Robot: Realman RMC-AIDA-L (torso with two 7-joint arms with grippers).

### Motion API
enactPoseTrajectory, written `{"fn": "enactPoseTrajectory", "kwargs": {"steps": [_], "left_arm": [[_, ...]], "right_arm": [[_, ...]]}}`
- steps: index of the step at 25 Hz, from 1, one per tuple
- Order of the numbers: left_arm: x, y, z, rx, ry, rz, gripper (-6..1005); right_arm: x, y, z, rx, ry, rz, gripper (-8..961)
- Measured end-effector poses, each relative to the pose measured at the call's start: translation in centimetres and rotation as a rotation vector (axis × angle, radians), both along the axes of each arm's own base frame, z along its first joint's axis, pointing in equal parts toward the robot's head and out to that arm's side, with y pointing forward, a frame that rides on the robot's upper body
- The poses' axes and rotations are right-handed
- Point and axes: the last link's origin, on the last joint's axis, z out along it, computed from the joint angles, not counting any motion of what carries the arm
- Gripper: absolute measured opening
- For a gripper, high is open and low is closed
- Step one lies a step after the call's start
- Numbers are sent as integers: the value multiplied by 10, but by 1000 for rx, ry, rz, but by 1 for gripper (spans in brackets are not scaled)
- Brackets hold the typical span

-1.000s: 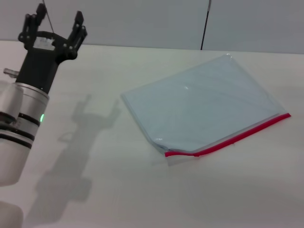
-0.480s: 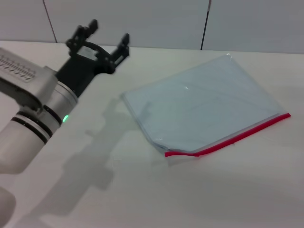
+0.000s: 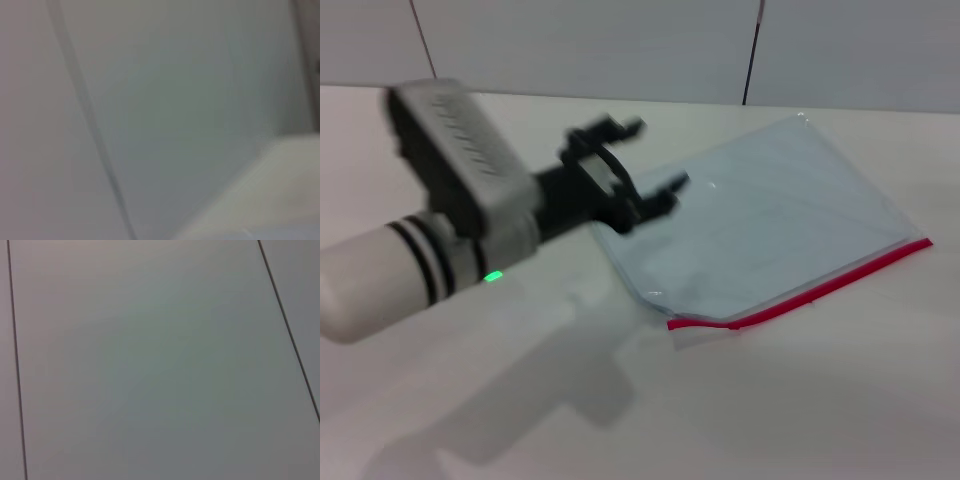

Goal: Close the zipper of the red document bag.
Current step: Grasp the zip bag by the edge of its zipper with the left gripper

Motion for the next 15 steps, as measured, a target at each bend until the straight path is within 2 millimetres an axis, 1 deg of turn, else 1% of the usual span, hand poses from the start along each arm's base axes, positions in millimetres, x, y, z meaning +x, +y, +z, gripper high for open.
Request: {"fn": "enactPoseTrajectory", "kwargs": {"steps": [3, 7, 11, 15], "left_arm": [[13, -10, -11, -83, 151, -12, 767], [30, -23, -21, -124, 296, -46, 762], [44, -35, -28, -151, 418, -74, 727], [47, -40, -41, -217, 568, -23, 721]], "right_arm": [[0, 0, 0, 0, 0, 0, 881], [1, 0, 1, 3, 0, -3, 881], [1, -1, 1, 5, 0, -5, 881], [2, -1, 2, 7, 0, -5, 882]]}}
